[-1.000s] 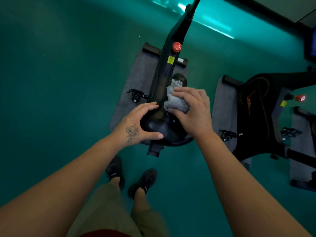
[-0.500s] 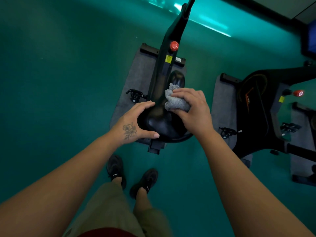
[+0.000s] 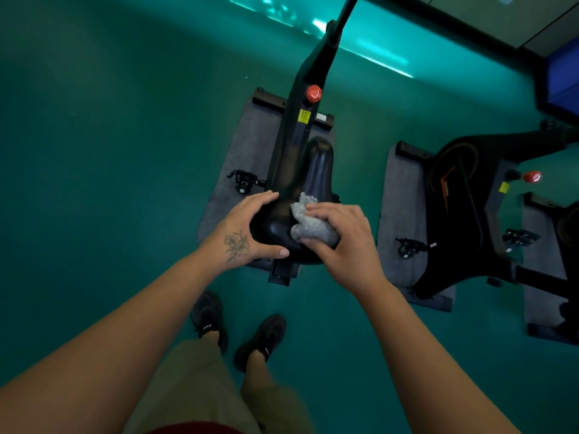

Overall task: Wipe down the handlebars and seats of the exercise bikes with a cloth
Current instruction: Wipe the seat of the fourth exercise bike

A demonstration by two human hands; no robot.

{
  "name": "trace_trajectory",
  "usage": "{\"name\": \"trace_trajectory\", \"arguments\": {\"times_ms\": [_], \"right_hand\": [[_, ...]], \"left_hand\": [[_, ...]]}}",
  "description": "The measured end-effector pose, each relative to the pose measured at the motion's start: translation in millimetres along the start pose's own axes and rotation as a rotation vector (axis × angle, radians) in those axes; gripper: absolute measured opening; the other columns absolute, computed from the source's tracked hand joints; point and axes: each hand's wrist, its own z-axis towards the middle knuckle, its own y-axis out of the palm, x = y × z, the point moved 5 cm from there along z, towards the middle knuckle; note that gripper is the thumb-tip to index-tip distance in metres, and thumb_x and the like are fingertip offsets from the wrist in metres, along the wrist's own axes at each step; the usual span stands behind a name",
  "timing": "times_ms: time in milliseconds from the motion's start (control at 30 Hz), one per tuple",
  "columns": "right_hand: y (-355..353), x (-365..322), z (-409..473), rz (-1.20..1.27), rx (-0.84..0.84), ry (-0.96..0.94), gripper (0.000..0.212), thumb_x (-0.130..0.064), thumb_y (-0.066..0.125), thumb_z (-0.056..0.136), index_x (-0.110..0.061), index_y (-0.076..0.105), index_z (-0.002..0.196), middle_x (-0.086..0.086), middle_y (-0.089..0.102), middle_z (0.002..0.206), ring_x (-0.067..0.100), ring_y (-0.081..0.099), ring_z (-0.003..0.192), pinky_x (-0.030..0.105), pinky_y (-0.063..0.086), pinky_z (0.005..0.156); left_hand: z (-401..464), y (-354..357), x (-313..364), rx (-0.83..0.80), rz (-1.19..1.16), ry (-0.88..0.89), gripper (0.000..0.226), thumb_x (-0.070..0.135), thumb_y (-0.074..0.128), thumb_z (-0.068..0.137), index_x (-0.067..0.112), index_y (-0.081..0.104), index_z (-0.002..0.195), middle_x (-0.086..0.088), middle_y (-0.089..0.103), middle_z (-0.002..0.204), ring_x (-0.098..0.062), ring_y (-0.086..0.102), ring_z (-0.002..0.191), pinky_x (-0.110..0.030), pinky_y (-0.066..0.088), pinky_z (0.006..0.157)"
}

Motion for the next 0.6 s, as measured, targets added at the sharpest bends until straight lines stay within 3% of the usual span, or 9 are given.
{"name": "trace_trajectory", "arguments": {"times_ms": [167, 400, 600], "right_hand": [[-24, -10, 59, -0.108, 0.133, -0.025, 0.04, -0.027, 0.082, 0.086, -0.022, 0.066, 0.122, -0.011, 0.064, 0.135, 0.018, 0.054, 0.125, 0.038, 0.039, 0.103], [-8, -7, 134, -0.41, -0.075, -0.152, 0.043, -0.031, 0.077, 0.087, -0.019, 0.066, 0.127, -0.002, 0.067, 0.132, 0.029, 0.054, 0.127, 0.044, 0.039, 0.105], [-3, -5, 105, -0.446, -0.03, -0.16, 0.043, -0.033, 0.075, 0.086, -0.022, 0.069, 0.127, -0.011, 0.066, 0.134, 0.026, 0.051, 0.122, 0.04, 0.039, 0.096]], "left_hand": [[-11, -6, -13, 0.025, -0.048, -0.06, 0.113, 0.052, 0.099, 0.063, 0.037, 0.041, 0.158, 0.017, 0.041, 0.157, -0.002, 0.037, 0.149, -0.034, 0.032, 0.125], [-16, -7, -26, 0.034, -0.166, -0.137, 0.115, 0.065, 0.097, 0.056, 0.043, 0.043, 0.155, 0.017, 0.046, 0.158, 0.003, 0.039, 0.149, -0.049, 0.041, 0.122], [-13, -4, -22, 0.023, -0.174, -0.127, 0.108, 0.066, 0.096, 0.056, 0.051, 0.046, 0.15, 0.019, 0.048, 0.153, 0.0, 0.042, 0.147, -0.05, 0.045, 0.119]]}}
